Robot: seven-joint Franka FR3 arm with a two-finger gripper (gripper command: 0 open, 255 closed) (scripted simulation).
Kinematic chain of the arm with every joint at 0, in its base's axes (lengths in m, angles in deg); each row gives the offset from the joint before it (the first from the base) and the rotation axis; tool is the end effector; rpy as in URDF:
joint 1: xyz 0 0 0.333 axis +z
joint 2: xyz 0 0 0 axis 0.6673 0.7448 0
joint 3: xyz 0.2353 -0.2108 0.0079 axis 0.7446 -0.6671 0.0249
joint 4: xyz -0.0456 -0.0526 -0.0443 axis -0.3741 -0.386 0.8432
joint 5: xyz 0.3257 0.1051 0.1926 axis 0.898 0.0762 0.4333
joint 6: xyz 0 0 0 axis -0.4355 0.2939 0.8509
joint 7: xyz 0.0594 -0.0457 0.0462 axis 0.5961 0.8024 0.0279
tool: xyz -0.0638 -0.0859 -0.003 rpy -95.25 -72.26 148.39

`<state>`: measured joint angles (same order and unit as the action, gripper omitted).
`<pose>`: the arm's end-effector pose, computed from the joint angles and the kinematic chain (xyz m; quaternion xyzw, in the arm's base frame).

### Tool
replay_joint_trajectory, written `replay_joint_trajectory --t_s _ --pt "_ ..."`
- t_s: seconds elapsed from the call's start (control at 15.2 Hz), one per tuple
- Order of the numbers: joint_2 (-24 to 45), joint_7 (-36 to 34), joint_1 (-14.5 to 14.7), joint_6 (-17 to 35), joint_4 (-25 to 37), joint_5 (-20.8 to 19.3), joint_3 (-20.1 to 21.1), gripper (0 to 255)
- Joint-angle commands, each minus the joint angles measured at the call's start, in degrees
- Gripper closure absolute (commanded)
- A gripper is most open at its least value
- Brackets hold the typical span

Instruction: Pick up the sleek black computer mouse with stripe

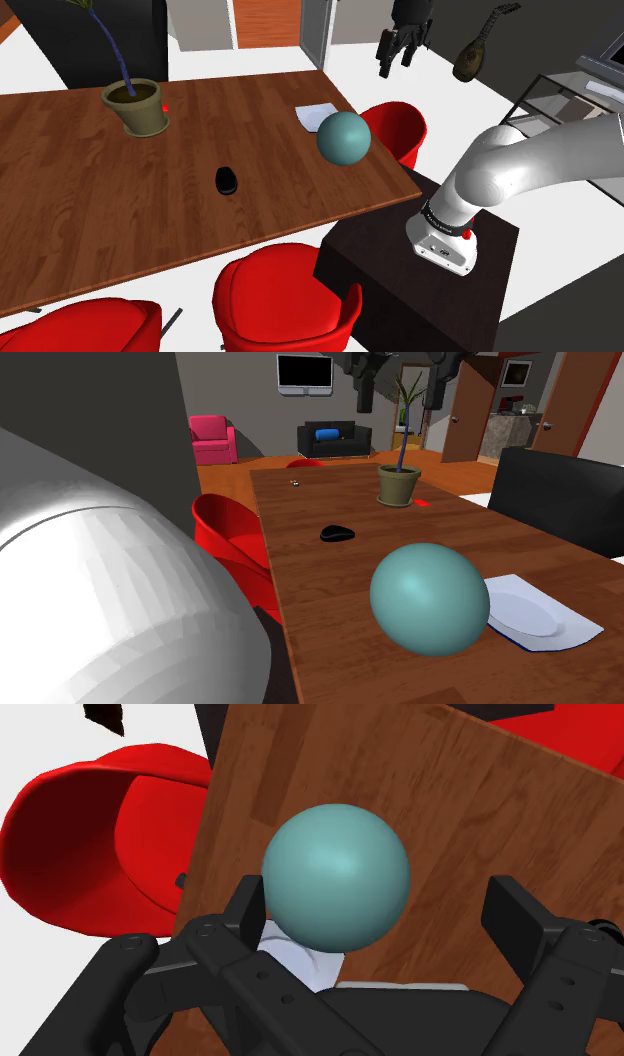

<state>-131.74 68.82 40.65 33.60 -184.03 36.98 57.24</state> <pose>0.3083 -0.0142 0.5914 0.9963 -0.0757 -0.0310 0.0256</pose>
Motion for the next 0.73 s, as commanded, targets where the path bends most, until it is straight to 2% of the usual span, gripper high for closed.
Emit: replay_joint_trajectory --t_s 0.0,0.66 --pt "0.0 0.0 0.0 0.0 0.0 0.0 0.0 0" --pt "9.6 -13.5 1.9 15.8 -5.2 6.2 8.9 0"
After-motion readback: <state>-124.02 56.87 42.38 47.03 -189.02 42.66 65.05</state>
